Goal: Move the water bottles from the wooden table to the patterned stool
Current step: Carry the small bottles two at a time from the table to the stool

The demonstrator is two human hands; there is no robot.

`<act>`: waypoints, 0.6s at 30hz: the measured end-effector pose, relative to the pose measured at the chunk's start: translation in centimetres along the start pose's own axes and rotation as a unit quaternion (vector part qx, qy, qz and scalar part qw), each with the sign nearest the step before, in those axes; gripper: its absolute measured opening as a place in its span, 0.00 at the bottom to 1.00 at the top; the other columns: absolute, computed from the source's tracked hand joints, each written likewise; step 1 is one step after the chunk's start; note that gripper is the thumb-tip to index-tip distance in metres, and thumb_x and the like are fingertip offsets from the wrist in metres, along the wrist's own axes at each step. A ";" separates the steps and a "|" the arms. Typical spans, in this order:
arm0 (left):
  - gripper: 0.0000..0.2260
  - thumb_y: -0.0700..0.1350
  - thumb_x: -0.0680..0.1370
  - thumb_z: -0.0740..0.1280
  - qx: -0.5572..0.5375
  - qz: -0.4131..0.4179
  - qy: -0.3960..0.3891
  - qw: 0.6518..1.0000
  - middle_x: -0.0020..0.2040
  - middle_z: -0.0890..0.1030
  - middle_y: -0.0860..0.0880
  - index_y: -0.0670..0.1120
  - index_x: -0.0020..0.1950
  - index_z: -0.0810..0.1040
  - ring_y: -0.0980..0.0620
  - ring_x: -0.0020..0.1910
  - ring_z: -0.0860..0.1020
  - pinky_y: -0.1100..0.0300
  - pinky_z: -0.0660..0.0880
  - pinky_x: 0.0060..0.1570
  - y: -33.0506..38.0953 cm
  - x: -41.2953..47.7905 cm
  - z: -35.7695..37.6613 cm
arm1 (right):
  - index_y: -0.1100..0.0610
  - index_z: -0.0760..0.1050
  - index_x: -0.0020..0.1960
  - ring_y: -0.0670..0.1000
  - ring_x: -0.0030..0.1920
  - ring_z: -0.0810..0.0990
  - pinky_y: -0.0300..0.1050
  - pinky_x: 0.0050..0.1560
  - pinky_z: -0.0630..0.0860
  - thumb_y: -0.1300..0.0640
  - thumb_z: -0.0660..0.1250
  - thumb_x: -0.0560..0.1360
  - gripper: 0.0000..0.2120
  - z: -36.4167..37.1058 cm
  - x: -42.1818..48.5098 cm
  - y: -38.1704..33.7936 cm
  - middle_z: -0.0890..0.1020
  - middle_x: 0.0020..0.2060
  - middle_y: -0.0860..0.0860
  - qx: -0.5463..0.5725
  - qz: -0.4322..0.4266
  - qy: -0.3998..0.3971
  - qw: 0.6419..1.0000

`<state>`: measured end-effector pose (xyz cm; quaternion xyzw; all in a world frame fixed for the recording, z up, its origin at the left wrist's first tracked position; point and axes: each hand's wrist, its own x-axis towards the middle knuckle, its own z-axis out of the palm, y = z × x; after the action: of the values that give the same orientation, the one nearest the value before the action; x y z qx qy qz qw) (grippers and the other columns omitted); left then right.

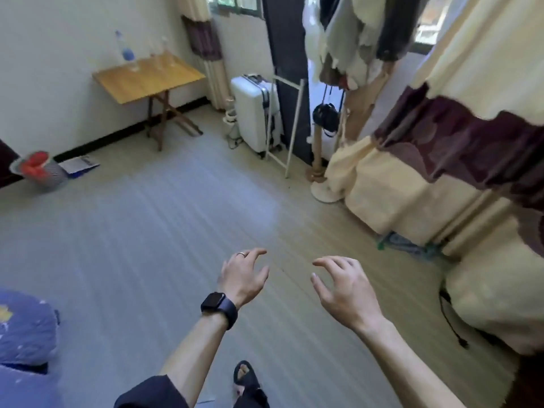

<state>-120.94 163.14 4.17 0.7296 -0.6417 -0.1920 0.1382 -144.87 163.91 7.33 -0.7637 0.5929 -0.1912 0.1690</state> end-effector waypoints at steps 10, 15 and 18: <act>0.18 0.56 0.78 0.64 -0.007 -0.056 0.143 0.988 0.65 0.78 0.53 0.57 0.68 0.74 0.50 0.65 0.74 0.55 0.69 0.64 -12.1 10.3 -17.3 | 0.42 0.75 0.65 0.48 0.68 0.68 0.46 0.67 0.70 0.40 0.62 0.79 0.17 2.7 18.2 -16.7 0.77 0.63 0.41 -0.015 -0.147 0.000 0.989; 0.18 0.55 0.78 0.65 0.002 -0.047 0.212 0.976 0.66 0.77 0.53 0.58 0.68 0.74 0.50 0.66 0.73 0.54 0.69 0.65 -15.9 16.6 -27.3 | 0.40 0.72 0.68 0.47 0.71 0.65 0.47 0.69 0.68 0.39 0.60 0.79 0.19 2.2 27.7 -23.9 0.75 0.66 0.39 -0.026 -0.200 0.017 0.979; 0.18 0.55 0.78 0.65 0.002 -0.033 0.247 0.968 0.66 0.77 0.54 0.58 0.68 0.74 0.50 0.67 0.72 0.52 0.68 0.66 -17.4 20.7 -32.8 | 0.41 0.72 0.67 0.47 0.71 0.65 0.47 0.68 0.69 0.39 0.61 0.78 0.19 1.4 33.8 -27.9 0.75 0.65 0.39 -0.020 -0.224 0.049 0.973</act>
<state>-88.47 143.59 23.35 0.7758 -0.5632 -0.0085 0.2844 -113.10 137.88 22.73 -0.8702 0.4176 -0.2497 0.0773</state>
